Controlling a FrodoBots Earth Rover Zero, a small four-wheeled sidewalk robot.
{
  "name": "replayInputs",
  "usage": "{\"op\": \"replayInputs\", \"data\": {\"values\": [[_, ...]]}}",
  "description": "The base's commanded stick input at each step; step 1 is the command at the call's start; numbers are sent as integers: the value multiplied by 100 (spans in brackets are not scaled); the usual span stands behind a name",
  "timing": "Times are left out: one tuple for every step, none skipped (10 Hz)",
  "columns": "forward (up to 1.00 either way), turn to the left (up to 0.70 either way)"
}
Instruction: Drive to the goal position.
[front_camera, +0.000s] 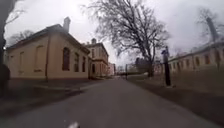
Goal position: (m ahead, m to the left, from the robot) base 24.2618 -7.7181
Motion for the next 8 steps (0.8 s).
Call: {"op": "replayInputs", "data": {"values": [[100,0],[100,0],[100,0],[100,0],[100,0],[100,0],[100,0],[100,0]]}}
